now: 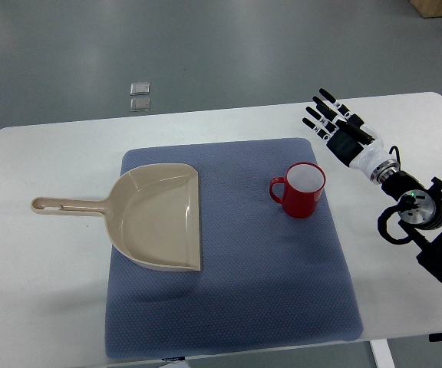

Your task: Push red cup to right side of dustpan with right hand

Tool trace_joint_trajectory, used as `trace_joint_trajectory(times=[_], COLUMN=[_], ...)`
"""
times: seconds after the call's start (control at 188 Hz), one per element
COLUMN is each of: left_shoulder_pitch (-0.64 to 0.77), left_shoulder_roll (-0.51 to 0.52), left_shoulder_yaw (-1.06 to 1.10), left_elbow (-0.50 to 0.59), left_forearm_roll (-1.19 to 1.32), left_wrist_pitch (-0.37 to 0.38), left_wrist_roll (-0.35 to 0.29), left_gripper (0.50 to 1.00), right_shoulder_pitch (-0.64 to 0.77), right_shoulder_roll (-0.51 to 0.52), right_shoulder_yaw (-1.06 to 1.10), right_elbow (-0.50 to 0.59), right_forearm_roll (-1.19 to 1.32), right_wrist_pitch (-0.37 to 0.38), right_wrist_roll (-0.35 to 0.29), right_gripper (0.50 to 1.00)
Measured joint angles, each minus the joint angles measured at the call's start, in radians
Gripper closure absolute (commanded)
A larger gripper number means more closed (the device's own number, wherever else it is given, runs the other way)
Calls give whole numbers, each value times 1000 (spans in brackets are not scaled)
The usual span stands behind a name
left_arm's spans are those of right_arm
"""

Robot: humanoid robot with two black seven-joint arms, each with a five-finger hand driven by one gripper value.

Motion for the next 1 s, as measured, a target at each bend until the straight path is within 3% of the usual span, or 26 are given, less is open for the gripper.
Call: trace_joint_trajectory(times=[0.229, 0.388, 0.5, 0.696, 0.76, 0.919, 0.999], left_shoulder_pitch=[0, 0, 0, 0, 0, 0, 0], left_shoulder_roll=[0, 0, 0, 0, 0, 0, 0], left_shoulder_yaw=[0, -1, -2, 0, 0, 0, 0], left_elbow=[0, 0, 0, -1, -1, -1, -1], left_forearm_roll=[0, 0, 0, 0, 0, 0, 1], left_wrist_pitch=[0, 0, 0, 0, 0, 0, 0], left_wrist_roll=[0, 0, 0, 0, 0, 0, 0], left_gripper=[500, 500, 500, 500, 500, 500, 500], right_shoulder_pitch=[1, 2, -8, -27, -33, -43, -59], right_shoulder_roll=[-1, -11, -60, -176, -207, -249, -249], right_shoulder_yaw=[0, -7, -8, -5, -4, -5, -6], right_elbow=[1, 3, 9, 17, 18, 18, 18], right_forearm_roll=[-11, -104, -203, -366, -426, -656, -745], right_wrist_pitch=[13, 93, 163, 180, 180, 180, 180], right_wrist_roll=[0, 0, 2, 27, 78, 319, 403], right_gripper=[564, 564, 564, 564, 564, 568, 566])
